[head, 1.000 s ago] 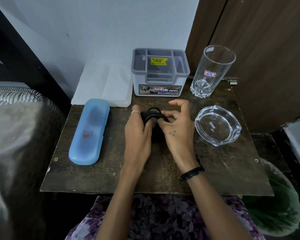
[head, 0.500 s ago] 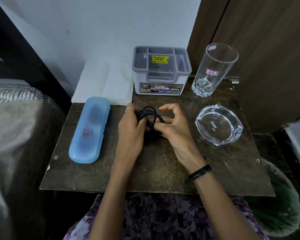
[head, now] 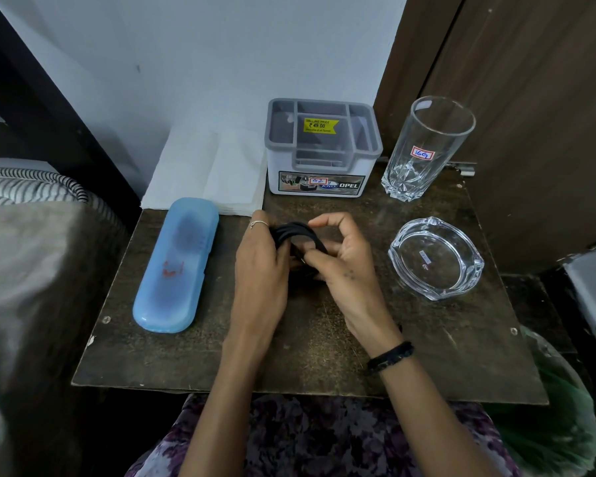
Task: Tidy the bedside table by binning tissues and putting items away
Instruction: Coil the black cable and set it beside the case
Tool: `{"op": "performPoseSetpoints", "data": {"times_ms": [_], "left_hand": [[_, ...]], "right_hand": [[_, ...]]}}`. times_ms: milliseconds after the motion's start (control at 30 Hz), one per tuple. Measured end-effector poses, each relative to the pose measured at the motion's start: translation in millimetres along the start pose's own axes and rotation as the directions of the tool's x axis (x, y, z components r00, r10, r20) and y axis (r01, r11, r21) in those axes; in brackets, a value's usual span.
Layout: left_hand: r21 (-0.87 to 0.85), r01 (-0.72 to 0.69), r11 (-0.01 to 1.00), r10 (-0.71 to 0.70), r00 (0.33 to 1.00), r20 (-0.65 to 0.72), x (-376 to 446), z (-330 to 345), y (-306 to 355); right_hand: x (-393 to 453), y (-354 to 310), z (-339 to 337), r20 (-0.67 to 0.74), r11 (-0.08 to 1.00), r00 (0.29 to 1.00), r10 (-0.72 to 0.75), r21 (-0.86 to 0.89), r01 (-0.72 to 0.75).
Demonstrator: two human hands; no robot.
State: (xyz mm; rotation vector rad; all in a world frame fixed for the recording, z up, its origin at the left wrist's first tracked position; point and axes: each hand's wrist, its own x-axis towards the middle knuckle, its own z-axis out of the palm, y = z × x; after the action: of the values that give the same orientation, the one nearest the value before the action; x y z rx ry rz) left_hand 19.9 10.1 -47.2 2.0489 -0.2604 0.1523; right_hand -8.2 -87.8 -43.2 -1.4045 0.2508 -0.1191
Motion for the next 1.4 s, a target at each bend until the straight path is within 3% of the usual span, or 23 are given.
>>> {"op": "performPoseSetpoints", "data": {"times_ms": [100,167,267,333,467,533,733,867,1000,1100,1200,1400], "left_hand": [[-0.043,0.059,0.997,-0.056,0.996,0.066,1,0,0],[-0.190,0.190,0.963,-0.167,0.977,0.132,4,-2,-1],[-0.394,0.441,0.807,-0.356,0.894,0.271,8,-9,-1],[-0.444,0.524,0.727,-0.403,0.849,0.342,10,-11,-1],[-0.570,0.612,0.548,-0.390,0.790,0.473,12,-11,7],[-0.585,0.627,0.514,-0.358,0.777,0.518,12,-11,7],[-0.510,0.626,0.590,-0.282,0.751,0.597,10,-9,1],[-0.399,0.492,0.774,-0.203,0.790,0.579,9,-11,-7],[-0.095,0.128,0.987,-0.082,0.918,0.387,7,-10,-7],[0.037,0.003,0.999,-0.011,0.978,0.207,3,0,-8],[0.072,0.012,0.997,-0.019,0.995,0.093,-2,7,-6],[0.228,-0.119,0.966,0.112,0.993,0.041,-11,10,0]], "right_hand": [[1,-2,-6,0.025,0.997,0.999,0.041,0.057,-0.043],[3,-2,-12,0.101,0.994,0.992,0.070,0.081,-0.078],[3,-4,-16,0.194,0.993,0.978,0.079,0.072,-0.095],[2,-5,-15,0.182,0.993,0.982,0.059,0.092,-0.076],[2,-5,-15,0.132,0.997,0.991,-0.006,0.079,-0.004],[4,-4,-18,0.086,0.999,0.996,-0.037,0.013,0.036],[7,2,-21,-0.047,0.969,0.991,-0.128,-0.218,0.115],[5,1,-18,-0.094,0.964,0.990,-0.109,-0.251,0.083],[6,5,-17,-0.157,0.955,0.981,-0.115,-0.289,0.066],[9,8,-15,-0.173,0.972,0.981,-0.089,-0.231,0.048],[8,9,-12,-0.130,0.975,0.989,-0.073,-0.217,0.043],[4,7,-8,-0.027,0.953,0.995,-0.099,-0.290,0.087]]}}
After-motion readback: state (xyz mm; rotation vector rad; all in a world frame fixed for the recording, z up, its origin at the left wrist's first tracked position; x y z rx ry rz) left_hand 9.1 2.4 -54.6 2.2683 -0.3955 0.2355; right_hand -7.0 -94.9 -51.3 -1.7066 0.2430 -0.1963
